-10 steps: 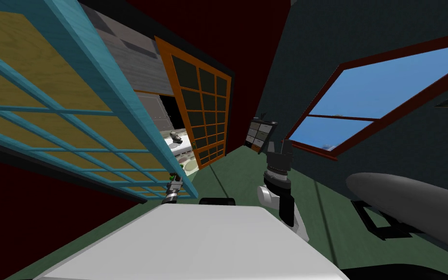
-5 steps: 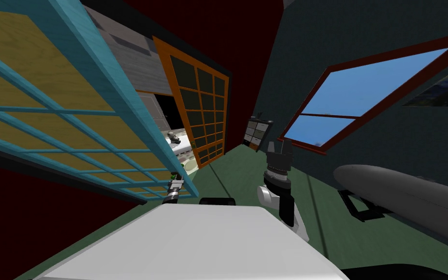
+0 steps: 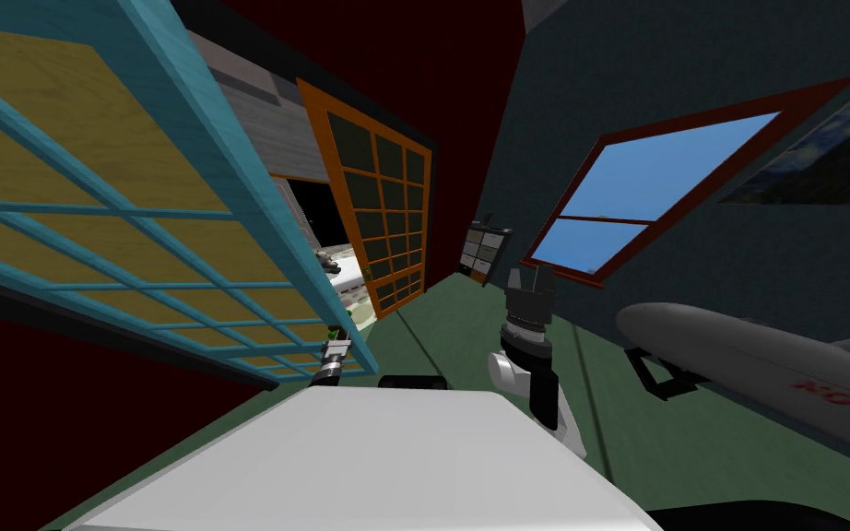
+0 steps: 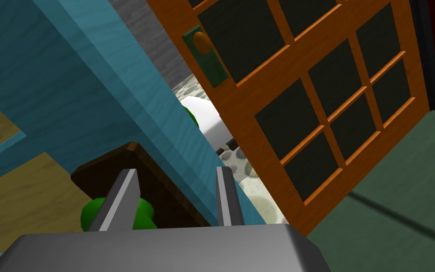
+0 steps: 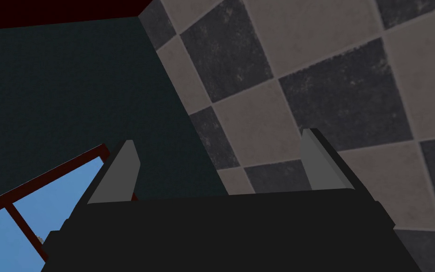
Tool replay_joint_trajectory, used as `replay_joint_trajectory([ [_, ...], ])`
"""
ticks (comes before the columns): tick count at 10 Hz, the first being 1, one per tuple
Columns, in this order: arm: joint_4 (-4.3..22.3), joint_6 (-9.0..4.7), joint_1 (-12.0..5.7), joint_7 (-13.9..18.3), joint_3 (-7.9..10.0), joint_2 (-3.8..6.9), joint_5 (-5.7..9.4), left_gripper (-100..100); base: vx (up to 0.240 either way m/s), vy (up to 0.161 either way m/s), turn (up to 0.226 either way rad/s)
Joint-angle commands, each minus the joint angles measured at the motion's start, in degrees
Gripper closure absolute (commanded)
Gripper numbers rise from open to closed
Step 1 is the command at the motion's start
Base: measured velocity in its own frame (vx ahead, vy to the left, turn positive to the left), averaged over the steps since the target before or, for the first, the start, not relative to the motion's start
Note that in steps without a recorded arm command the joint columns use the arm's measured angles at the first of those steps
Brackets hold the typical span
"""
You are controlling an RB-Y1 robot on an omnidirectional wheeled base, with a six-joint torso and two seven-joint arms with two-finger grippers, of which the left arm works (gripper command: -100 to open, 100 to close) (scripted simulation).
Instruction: Pull the door open
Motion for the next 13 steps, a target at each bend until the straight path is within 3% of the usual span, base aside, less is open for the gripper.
replay_joint_trajectory([
  [1,1.0,-0.11,0.01,1.7,0.48,0.89,0.83,-100,-0.054,0.028,-0.042],
  [4,0.0,-0.22,-0.22,7.4,-2.06,1.59,2.92,-100,-0.080,0.050,-0.090],
  [8,-0.5,-0.28,-0.35,11.9,-3.63,2.02,4.20,-100,-0.078,0.034,-0.056],
  [13,-1.7,-0.41,-0.63,19.9,-6.87,2.90,6.87,-100,-0.094,0.035,-0.075],
])
